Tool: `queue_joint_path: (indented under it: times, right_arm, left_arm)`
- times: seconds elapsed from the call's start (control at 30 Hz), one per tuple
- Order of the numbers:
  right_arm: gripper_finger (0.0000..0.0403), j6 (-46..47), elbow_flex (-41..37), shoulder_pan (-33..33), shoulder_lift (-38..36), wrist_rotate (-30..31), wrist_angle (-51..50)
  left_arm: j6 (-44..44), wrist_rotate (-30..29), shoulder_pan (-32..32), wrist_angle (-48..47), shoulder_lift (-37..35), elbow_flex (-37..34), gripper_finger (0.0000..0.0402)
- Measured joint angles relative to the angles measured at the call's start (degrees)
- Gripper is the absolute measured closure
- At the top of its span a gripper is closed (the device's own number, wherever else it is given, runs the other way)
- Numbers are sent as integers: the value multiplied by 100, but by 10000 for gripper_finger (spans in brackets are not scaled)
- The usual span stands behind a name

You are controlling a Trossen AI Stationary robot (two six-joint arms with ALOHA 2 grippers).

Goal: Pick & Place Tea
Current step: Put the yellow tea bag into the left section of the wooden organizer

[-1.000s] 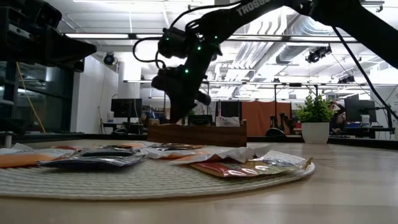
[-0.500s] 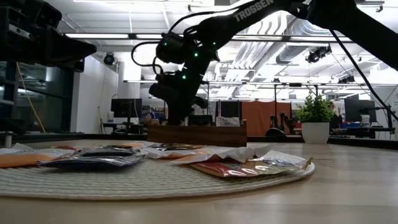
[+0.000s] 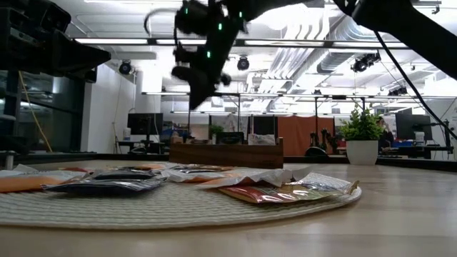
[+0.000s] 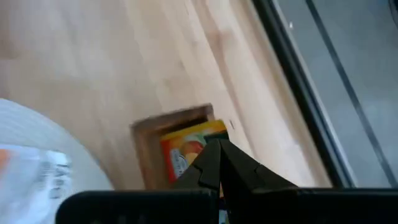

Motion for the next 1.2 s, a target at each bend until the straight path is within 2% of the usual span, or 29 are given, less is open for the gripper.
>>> queue_joint_path:
  times: [0.17, 0.33, 0.67, 0.83, 1.03, 1.2]
  right_arm:
    - [403, -131, 548, 163, -7, -811, -738]
    - [403, 88, 234, 409, -336, -1866, -786]
    - [403, 642, -392, 1044, -579, -2619, -1470]
    - [403, 1056, -1373, 1271, -927, -2631, -1292]
    - [403, 1399, -3164, 1802, -1944, -2635, -294]
    - [403, 2429, -4608, 2309, -2774, -2593, 655]
  left_arm:
    - [-1, 0, -2, -2, 0, 0, 402]
    - [-1, -1, -1, -1, 0, 0, 402]
    - [1, 0, 0, -1, 0, 0, 402]
    - [-1, 0, 0, -2, 0, 0, 402]
    - [1, 0, 0, -2, 0, 0, 402]
    - [0, 0, 0, -1, 0, 0, 402]
